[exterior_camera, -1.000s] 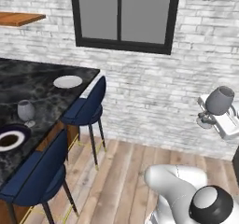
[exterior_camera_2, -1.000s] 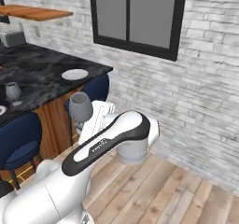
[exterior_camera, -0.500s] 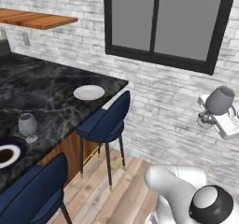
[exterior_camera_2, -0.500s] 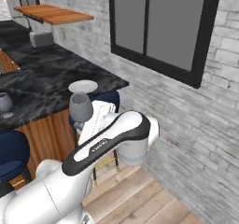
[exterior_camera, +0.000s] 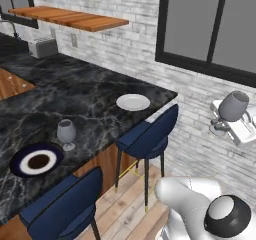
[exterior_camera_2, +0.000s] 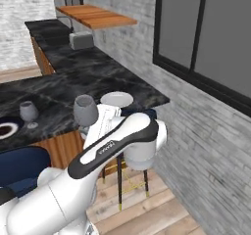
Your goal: Retrieve the wine glasses from the counter and place one next to each plate.
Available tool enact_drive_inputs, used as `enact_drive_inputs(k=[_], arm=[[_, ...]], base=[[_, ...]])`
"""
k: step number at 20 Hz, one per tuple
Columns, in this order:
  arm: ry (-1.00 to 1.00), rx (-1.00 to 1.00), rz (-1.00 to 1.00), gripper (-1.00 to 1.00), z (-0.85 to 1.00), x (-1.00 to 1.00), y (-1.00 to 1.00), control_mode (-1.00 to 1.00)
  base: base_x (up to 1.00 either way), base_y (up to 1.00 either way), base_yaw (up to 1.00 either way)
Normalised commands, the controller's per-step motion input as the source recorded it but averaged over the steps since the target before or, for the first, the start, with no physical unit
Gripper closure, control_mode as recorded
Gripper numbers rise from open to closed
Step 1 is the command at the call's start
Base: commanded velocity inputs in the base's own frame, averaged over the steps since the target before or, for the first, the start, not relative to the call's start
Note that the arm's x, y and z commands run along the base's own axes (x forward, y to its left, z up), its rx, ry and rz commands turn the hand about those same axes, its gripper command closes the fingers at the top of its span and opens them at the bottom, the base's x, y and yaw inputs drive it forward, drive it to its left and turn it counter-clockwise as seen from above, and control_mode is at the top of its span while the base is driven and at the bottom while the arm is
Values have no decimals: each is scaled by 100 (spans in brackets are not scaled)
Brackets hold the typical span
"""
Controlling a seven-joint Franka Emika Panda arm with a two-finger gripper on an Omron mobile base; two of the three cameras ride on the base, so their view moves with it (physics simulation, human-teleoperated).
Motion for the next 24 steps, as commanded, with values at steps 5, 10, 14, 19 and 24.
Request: enact_drive_inputs(k=[5,10,14,19,24], arm=[[0,0,0,100,0,0,0,100],[0,0,0,100,0,0,0,100],[0,0,0,100,0,0,0,100],[0,0,0,100,0,0,0,100],[0,0,0,100,0,0,0,100]], base=[[65,17,3],[70,59,-21],[95,-40,12],[93,-68,45],[79,-56,51]])
